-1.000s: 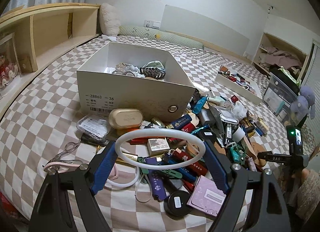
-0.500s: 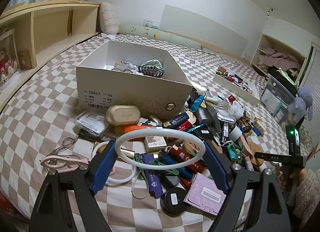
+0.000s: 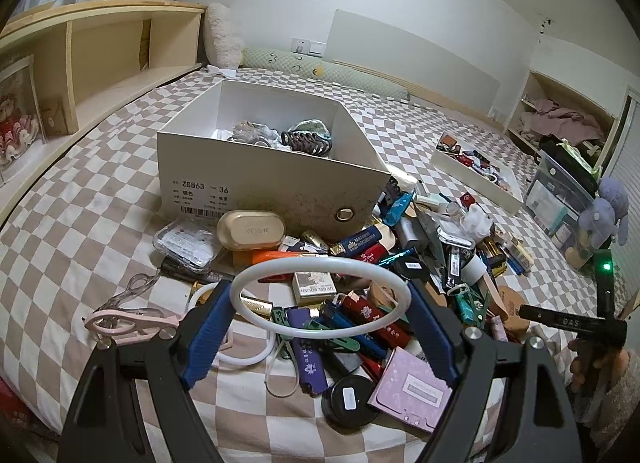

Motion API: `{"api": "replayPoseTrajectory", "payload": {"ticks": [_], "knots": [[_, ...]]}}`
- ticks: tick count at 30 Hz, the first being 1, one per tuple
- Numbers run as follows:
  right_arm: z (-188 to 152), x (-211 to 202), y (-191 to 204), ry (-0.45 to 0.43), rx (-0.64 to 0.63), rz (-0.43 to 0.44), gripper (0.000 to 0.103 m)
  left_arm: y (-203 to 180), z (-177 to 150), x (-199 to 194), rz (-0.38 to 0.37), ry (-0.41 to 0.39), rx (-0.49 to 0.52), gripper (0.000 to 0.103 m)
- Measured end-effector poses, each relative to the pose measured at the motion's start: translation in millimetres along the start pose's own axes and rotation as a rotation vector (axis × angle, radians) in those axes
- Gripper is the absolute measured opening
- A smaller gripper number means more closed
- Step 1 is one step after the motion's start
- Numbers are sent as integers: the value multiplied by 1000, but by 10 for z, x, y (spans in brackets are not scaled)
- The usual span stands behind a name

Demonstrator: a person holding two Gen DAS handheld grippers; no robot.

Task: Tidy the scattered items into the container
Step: 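Carry the ring and lighter to the white box while the left tool releases the ring inside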

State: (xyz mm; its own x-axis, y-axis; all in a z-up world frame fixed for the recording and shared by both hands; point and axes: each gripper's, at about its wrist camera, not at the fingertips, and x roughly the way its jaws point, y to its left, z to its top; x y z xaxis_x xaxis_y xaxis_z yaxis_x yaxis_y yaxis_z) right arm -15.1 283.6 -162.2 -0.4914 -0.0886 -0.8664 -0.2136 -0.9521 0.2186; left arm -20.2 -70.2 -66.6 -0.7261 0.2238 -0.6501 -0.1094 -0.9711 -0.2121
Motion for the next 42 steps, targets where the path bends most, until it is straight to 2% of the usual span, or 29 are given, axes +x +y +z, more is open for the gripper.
{"api": "replayPoseTrajectory", "payload": {"ticks": [7,15,22,32,36,42], "knots": [[-1,-90,361,5,0,149,81,57,207,40,1,-20,-28,85],[136,-122,949,9,-83,272,81,98,516,68,-6,-61,-48,85],[299,-203,1334,-26,-144,309,81,105,869,134,-8,-106,-24,85],[437,-267,1542,-57,-168,325,81,184,1450,387,7,-155,15,85],[535,-295,1628,-69,-177,339,81,251,1576,573,33,-139,23,85],[715,-387,1813,-102,-208,366,81,422,1644,907,49,-75,-4,85]]}}
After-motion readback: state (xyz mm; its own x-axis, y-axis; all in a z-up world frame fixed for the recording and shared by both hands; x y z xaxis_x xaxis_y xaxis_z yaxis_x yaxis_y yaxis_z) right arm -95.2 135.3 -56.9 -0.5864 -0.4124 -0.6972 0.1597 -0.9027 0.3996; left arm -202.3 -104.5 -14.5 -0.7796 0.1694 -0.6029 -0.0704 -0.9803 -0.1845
